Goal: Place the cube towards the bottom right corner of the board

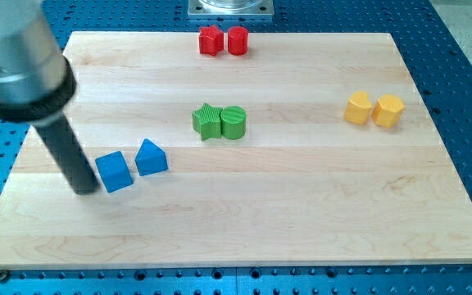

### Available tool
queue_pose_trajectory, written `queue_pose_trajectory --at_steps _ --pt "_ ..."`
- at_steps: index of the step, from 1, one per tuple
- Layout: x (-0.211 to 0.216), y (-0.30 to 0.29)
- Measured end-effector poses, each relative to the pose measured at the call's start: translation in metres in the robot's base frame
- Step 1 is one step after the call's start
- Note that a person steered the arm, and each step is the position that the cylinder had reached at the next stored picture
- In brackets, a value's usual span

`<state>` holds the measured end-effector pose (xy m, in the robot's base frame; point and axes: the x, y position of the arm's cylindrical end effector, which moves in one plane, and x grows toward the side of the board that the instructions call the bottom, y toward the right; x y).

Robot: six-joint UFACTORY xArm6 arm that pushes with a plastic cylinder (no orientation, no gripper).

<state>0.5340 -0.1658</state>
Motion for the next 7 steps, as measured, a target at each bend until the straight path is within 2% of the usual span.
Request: queue_pose_trajectory --at_steps 1,2,3,4,5,6,7 --pt "-0.012 0.054" --pt "-0.046 0.021" --pt "-0.049 0.124" --pt "-0.007 0.255" --pt "-0.050 0.193" --pt "-0.040 0.114" --pt "0.008 0.149"
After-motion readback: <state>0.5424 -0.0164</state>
